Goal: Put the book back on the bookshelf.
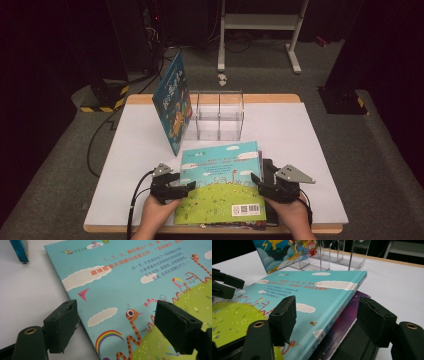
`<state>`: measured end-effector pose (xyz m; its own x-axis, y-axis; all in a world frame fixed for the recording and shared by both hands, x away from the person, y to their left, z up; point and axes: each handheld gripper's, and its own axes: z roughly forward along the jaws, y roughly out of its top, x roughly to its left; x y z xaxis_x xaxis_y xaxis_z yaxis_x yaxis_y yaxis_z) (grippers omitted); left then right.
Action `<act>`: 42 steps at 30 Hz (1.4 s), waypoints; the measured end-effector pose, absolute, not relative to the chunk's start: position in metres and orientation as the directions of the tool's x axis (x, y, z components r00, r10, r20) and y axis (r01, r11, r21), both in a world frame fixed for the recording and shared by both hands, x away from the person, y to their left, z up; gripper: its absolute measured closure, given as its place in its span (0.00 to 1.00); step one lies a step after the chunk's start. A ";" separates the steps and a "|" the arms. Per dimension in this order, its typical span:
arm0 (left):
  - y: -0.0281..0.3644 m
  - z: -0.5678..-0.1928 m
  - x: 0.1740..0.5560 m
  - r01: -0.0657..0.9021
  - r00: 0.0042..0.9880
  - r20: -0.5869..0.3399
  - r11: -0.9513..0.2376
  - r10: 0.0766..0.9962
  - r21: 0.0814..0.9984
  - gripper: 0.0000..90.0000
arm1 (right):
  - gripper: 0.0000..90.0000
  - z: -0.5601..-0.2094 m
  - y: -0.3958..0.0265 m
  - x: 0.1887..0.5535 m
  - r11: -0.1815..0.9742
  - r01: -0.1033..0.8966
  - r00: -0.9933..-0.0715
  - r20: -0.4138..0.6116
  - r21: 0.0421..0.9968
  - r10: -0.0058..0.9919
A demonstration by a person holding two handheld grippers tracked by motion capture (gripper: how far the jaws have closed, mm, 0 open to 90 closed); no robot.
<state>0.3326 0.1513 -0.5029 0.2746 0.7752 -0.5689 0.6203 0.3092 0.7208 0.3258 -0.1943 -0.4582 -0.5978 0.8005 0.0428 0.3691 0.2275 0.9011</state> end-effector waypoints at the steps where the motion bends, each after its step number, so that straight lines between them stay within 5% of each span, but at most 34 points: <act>1: 0.150 -0.504 0.333 0.624 0.272 -0.567 0.306 0.777 0.719 0.20 | 0.34 -0.459 -0.193 0.326 0.232 0.369 -0.600 0.040 0.900 0.799; 42: 0.125 -0.502 0.331 0.618 0.306 -0.533 0.260 0.789 0.741 0.24 | 0.45 -0.445 -0.219 0.325 0.242 0.408 -0.542 0.020 0.880 0.840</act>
<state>0.3313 0.1251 -0.5016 0.3065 0.7890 -0.5325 0.6185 0.2602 0.7415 0.3249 -0.2186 -0.4449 -0.5418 0.8403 0.0196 0.4078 0.2424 0.8803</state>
